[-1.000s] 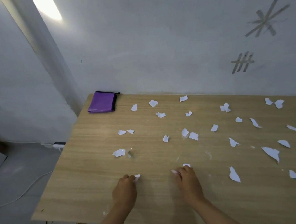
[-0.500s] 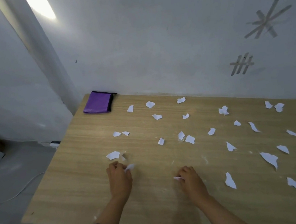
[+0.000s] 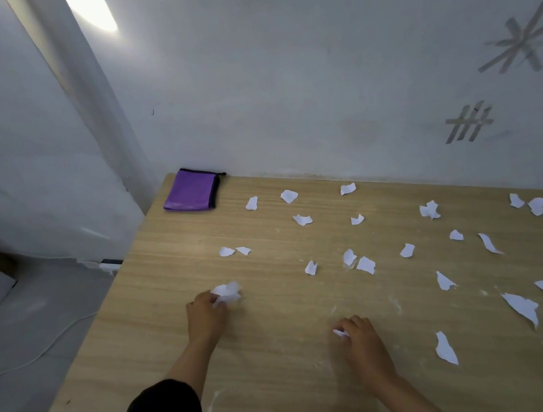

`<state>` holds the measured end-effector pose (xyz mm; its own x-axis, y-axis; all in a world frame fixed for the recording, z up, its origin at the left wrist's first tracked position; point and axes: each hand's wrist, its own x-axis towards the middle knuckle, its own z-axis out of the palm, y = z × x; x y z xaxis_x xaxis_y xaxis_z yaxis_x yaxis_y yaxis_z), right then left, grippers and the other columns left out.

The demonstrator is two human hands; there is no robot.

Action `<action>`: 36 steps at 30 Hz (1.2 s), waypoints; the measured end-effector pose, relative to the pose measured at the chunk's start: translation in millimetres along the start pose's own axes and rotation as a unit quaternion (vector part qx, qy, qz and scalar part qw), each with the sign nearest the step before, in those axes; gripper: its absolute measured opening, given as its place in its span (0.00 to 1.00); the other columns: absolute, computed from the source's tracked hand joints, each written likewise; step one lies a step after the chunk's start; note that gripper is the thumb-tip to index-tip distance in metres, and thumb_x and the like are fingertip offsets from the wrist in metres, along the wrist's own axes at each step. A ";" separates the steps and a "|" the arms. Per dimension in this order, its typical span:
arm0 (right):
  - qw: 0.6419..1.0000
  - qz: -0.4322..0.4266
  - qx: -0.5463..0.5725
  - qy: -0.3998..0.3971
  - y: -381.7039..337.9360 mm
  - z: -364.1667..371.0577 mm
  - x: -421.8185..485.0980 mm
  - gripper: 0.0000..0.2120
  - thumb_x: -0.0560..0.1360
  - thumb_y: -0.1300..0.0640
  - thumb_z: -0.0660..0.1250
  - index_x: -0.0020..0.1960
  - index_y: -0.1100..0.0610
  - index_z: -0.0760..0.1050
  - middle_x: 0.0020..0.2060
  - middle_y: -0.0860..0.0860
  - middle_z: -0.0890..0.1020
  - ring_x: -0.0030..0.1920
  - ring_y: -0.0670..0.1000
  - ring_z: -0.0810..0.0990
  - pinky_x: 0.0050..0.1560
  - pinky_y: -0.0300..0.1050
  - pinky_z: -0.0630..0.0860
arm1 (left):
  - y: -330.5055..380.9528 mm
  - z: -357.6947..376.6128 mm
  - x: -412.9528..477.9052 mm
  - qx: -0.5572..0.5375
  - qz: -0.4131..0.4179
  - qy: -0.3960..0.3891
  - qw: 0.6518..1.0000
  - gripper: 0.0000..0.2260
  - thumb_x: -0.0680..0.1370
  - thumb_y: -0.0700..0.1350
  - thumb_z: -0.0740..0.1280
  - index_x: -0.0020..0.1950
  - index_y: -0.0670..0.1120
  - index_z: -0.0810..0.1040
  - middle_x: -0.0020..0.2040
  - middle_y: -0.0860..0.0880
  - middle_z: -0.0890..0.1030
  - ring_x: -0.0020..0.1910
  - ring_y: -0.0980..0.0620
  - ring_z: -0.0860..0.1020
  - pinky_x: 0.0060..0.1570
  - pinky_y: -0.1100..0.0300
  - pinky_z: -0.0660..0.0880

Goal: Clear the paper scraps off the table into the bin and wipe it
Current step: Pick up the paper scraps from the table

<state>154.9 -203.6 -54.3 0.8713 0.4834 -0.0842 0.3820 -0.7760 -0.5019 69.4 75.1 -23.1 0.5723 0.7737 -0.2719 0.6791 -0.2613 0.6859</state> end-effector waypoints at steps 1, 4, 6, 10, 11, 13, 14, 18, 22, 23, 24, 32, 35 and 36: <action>1.000 0.001 0.000 0.000 -0.4 -0.2 -0.1 0.09 0.73 0.67 0.63 0.48 0.59 0.79 0.46 0.55 0.79 0.51 0.57 0.73 0.51 0.43 0.67 | 1.0 1.1 -0.4 -0.002 0.002 -0.006 1.000 0.10 0.74 0.37 0.65 0.53 0.36 0.79 0.54 0.37 0.80 0.57 0.37 0.73 0.53 0.55 0.69; 1.000 -0.004 0.001 0.017 -0.6 0.4 -0.8 0.08 0.70 0.69 0.67 0.44 0.58 0.79 0.42 0.55 0.80 0.46 0.59 0.76 0.47 0.42 0.66 | 7.3 3.2 -3.0 -0.029 0.009 0.000 1.000 0.09 0.75 0.40 0.65 0.53 0.40 0.81 0.56 0.40 0.80 0.55 0.41 0.76 0.49 0.60 0.67; 1.000 -0.002 0.007 0.030 0.3 1.8 -1.2 0.08 0.68 0.70 0.69 0.41 0.58 0.79 0.39 0.55 0.80 0.43 0.60 0.76 0.46 0.43 0.64 | 13.8 4.5 -6.1 -0.053 0.011 0.011 0.998 0.09 0.76 0.42 0.65 0.52 0.42 0.82 0.56 0.41 0.80 0.55 0.42 0.77 0.49 0.60 0.67; 0.999 0.006 0.012 0.032 0.6 1.8 -2.0 0.07 0.70 0.68 0.67 0.42 0.58 0.79 0.40 0.55 0.79 0.44 0.58 0.75 0.46 0.43 0.64 | 21.4 7.1 -8.5 -0.113 -0.017 0.022 0.993 0.10 0.76 0.45 0.67 0.54 0.45 0.82 0.53 0.44 0.82 0.53 0.46 0.78 0.50 0.59 0.69; 0.999 0.006 0.012 0.034 1.2 2.2 -2.3 0.07 0.69 0.68 0.67 0.42 0.58 0.79 0.40 0.55 0.79 0.43 0.58 0.75 0.46 0.43 0.64 | 21.8 7.7 -7.8 -0.130 -0.028 0.026 0.991 0.09 0.75 0.45 0.67 0.52 0.44 0.83 0.50 0.43 0.82 0.51 0.45 0.78 0.48 0.60 0.69; 0.999 0.003 0.011 0.039 3.1 4.2 -2.9 0.09 0.67 0.69 0.68 0.40 0.57 0.78 0.38 0.54 0.79 0.41 0.58 0.76 0.45 0.43 0.64 | 22.7 8.1 -7.1 -0.157 -0.044 0.033 0.986 0.08 0.74 0.43 0.69 0.49 0.42 0.83 0.45 0.43 0.82 0.46 0.45 0.78 0.45 0.60 0.68; 0.999 0.002 0.014 0.040 3.2 4.7 -3.0 0.09 0.67 0.70 0.68 0.40 0.57 0.78 0.38 0.54 0.79 0.40 0.58 0.76 0.45 0.43 0.64 | 23.7 7.6 -7.9 -0.163 -0.045 0.036 0.985 0.07 0.74 0.43 0.69 0.48 0.41 0.82 0.43 0.43 0.81 0.44 0.46 0.77 0.43 0.60 0.68; 0.999 0.006 0.031 0.019 -0.3 -0.6 -3.8 0.10 0.71 0.70 0.65 0.44 0.57 0.79 0.42 0.49 0.77 0.45 0.51 0.71 0.44 0.37 0.63 | 23.5 7.8 -14.6 -0.167 -0.017 0.035 0.985 0.10 0.73 0.38 0.70 0.52 0.45 0.76 0.40 0.43 0.78 0.39 0.48 0.75 0.35 0.62 0.68; 0.999 0.007 0.037 0.009 -3.2 -5.1 -5.1 0.10 0.71 0.69 0.64 0.46 0.57 0.79 0.43 0.44 0.72 0.47 0.47 0.68 0.47 0.38 0.64 | 14.1 18.0 -27.8 -0.119 0.046 -0.028 0.991 0.13 0.71 0.34 0.68 0.53 0.46 0.78 0.41 0.46 0.82 0.40 0.51 0.78 0.36 0.72 0.69; 0.999 0.011 0.042 0.010 -3.8 -5.9 -5.3 0.09 0.71 0.69 0.64 0.46 0.57 0.79 0.43 0.44 0.72 0.47 0.47 0.68 0.47 0.38 0.64 | 12.3 22.9 -33.7 -0.092 0.065 -0.040 0.993 0.12 0.71 0.33 0.67 0.51 0.45 0.81 0.42 0.48 0.83 0.42 0.52 0.78 0.37 0.75 0.69; 0.999 0.014 0.049 0.009 -3.8 -6.1 -5.2 0.09 0.72 0.68 0.64 0.45 0.57 0.78 0.42 0.44 0.72 0.46 0.47 0.69 0.46 0.37 0.64 | 11.4 28.0 -40.0 -0.078 0.080 -0.043 0.993 0.12 0.71 0.32 0.67 0.49 0.45 0.82 0.43 0.49 0.83 0.42 0.53 0.79 0.38 0.78 0.68; 0.971 0.127 0.186 0.085 9.6 -41.9 -20.6 0.03 0.74 0.62 0.67 0.45 0.56 0.79 0.43 0.50 0.74 0.39 0.43 0.75 0.43 0.34 0.73 | 43.7 75.0 -93.3 -0.112 0.110 -0.134 0.979 0.04 0.72 0.41 0.69 0.41 0.49 0.82 0.35 0.55 0.81 0.35 0.63 0.78 0.33 0.73 0.70; 0.959 0.177 0.175 0.137 32.2 -58.1 -30.8 0.04 0.74 0.65 0.66 0.47 0.62 0.79 0.53 0.55 0.72 0.48 0.52 0.77 0.56 0.45 0.72 | 65.2 100.2 -109.7 -0.116 0.096 -0.189 0.970 0.03 0.72 0.41 0.69 0.38 0.46 0.77 0.33 0.52 0.77 0.32 0.56 0.74 0.29 0.71 0.67; 0.954 0.196 0.168 0.155 40.0 -63.4 -34.5 0.04 0.74 0.65 0.66 0.46 0.63 0.79 0.58 0.58 0.71 0.53 0.56 0.77 0.57 0.41 0.68 | 72.1 108.1 -115.2 -0.119 0.091 -0.213 0.966 0.03 0.73 0.41 0.68 0.39 0.46 0.76 0.33 0.51 0.77 0.33 0.54 0.74 0.28 0.71 0.67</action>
<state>159.6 -277.0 -16.9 0.9959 0.0007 -0.0899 -0.0660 -0.6735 -0.7362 102.1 -95.3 -15.4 0.8434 0.4071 -0.3507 0.4542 -0.1914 0.8701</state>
